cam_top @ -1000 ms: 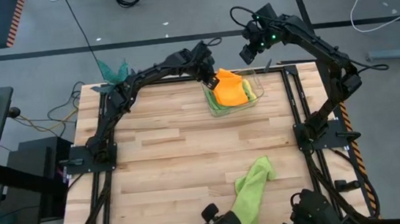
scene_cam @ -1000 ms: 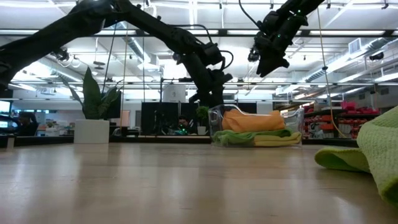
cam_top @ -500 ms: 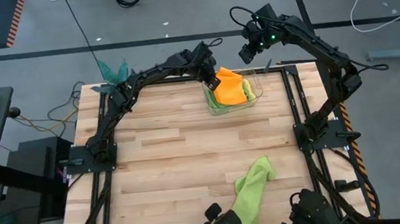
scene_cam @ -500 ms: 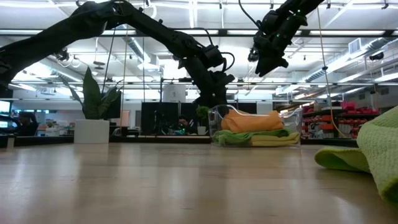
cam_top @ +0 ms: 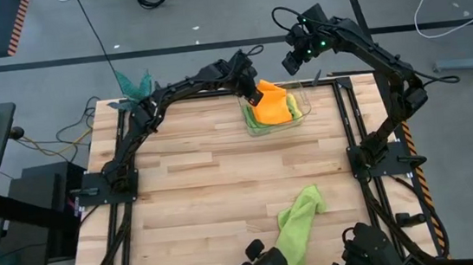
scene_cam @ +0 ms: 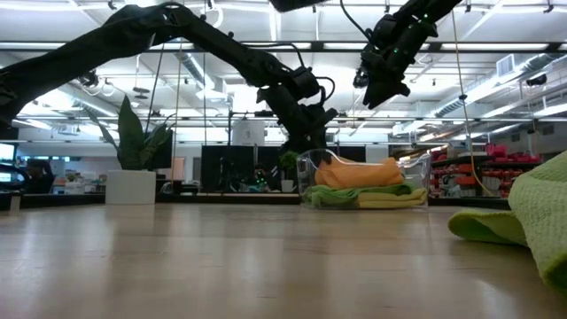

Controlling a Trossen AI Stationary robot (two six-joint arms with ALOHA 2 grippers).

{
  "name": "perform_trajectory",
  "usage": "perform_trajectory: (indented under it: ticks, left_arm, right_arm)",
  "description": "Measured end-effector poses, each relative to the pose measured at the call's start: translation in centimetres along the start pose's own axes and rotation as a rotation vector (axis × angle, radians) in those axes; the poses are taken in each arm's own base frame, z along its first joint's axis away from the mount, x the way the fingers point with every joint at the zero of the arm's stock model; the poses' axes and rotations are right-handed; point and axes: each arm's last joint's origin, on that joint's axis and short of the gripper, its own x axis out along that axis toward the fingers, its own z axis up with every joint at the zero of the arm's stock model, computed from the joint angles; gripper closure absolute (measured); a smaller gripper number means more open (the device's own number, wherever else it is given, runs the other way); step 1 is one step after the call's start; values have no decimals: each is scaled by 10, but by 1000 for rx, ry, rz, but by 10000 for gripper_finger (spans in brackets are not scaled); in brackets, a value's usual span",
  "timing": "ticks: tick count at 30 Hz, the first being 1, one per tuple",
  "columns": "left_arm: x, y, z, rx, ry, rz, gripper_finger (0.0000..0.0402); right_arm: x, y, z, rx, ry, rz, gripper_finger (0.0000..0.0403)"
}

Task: Fold microfiber towels
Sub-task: Stack the orange towel on top of the green towel in the transparent bin

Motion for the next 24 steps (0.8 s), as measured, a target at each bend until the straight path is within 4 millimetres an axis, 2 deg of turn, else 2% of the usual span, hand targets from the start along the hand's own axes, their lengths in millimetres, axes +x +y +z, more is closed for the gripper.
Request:
perform_trajectory:
  ticks: [6, 15, 24]
  left_arm:
    - [-1, -1, 4, 7, -35, -6, 389]
    - [-16, -11, 25, 50, -131, -18, 393]
    - [-20, 7, 28, 27, -133, 27, 393]
  right_arm:
    - [0, 0, 0, -1, 0, 0, 266]
    - [0, 0, 0, -19, 0, 0, 266]
    - [0, 0, 1, -28, -6, -1, 266]
